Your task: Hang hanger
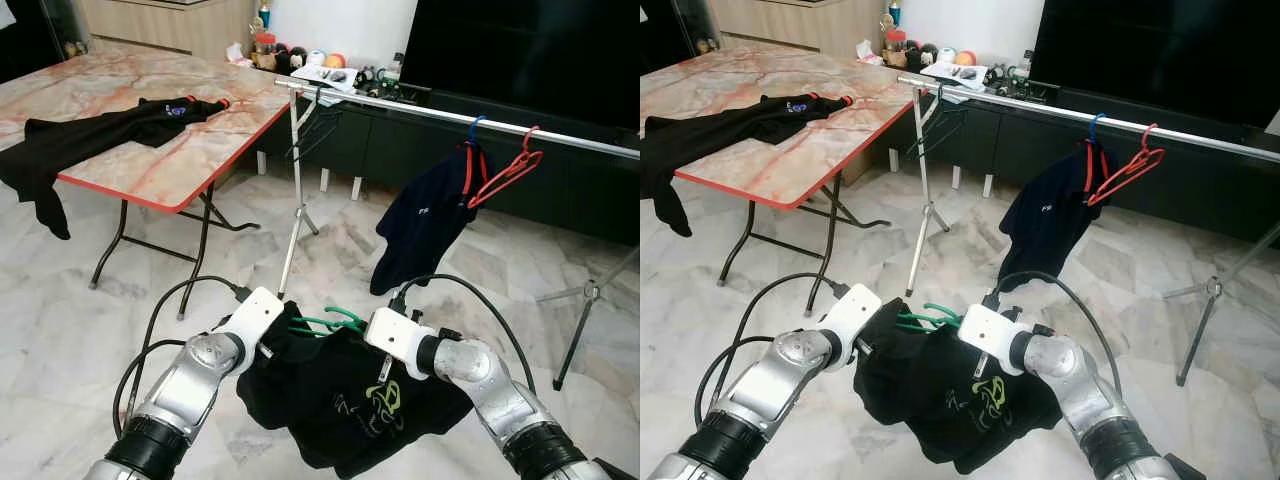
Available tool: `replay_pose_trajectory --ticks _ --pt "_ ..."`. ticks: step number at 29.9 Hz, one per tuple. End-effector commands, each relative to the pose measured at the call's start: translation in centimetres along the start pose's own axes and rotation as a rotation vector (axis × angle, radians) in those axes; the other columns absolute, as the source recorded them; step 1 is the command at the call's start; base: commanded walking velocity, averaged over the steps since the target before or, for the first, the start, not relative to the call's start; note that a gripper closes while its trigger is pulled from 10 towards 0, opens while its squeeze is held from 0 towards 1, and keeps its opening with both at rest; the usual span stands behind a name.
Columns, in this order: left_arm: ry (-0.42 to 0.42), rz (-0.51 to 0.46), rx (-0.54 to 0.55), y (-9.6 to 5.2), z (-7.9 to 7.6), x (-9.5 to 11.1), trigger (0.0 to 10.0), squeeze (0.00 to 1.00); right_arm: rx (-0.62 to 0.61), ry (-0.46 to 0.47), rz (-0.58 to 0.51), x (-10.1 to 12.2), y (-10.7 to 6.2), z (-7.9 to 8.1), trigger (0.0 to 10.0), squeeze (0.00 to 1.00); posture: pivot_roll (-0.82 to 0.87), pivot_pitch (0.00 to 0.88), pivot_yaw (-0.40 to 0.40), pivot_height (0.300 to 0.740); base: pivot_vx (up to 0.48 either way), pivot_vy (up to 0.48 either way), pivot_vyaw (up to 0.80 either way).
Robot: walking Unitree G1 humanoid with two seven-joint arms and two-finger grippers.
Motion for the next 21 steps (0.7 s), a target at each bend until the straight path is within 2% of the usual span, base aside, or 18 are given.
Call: replay_pose_trajectory --ticks 1,21 --pt "-0.003 0.000 0.009 0.11 0.03 -0.23 0.0 0.00 -0.017 -0.021 -0.031 0.73 -0.17 -0.56 10.0 0.00 0.15 0.001 -0.051 0.740 0.000 0.000 0.00" --pt "-0.054 -0.030 0.032 0.12 0.52 -0.06 0.0 0.00 -0.015 -0.020 -0.027 0.70 -0.26 -0.69 10.0 0.00 0.16 0.034 -0.059 0.740 0.000 0.000 0.00"
Point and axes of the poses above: a point about 5 cm out from each wrist's last joint towards the gripper, its own y axis pointing out of the wrist towards the gripper, its own x axis along the axis of the wrist's last joint, z = x × y, the point moved 3 cm from there along y, pointing out of the wrist towards the gripper, and after that the axes turned 2 degrees about y, right-handed, at the moved point
